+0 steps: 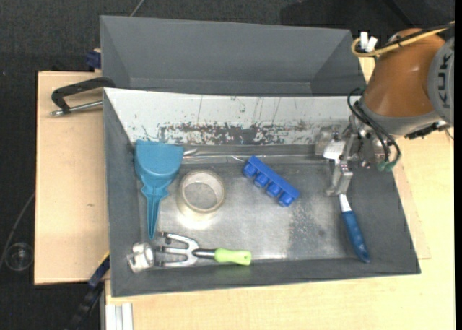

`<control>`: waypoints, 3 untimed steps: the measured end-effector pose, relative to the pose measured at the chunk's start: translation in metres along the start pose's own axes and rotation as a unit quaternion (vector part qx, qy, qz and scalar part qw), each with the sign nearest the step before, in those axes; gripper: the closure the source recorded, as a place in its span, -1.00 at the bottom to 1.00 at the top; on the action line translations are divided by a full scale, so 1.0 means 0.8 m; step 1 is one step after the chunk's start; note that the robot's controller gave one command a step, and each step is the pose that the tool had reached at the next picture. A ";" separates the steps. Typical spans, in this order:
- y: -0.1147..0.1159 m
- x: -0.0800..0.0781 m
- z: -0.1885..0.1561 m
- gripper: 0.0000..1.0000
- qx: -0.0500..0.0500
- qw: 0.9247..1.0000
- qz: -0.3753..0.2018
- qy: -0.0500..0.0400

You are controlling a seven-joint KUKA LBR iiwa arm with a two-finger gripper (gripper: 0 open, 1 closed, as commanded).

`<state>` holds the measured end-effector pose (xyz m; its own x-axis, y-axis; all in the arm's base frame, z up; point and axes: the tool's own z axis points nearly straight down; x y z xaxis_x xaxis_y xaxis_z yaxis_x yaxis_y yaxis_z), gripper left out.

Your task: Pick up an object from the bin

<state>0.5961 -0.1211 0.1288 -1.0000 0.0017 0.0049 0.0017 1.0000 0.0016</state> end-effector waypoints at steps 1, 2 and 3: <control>0.001 -0.002 -0.007 -1.00 0.001 1.000 -0.001 -0.004; 0.048 0.015 0.036 -1.00 0.001 0.997 0.077 -0.006; 0.091 0.015 0.027 -1.00 0.000 0.998 0.066 -0.003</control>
Offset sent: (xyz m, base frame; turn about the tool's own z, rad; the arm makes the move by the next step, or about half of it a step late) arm -0.0250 0.0738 -0.0588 0.2503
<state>0.5839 -0.0485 0.1078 -0.9909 0.1343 -0.0005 0.1343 0.9909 0.0020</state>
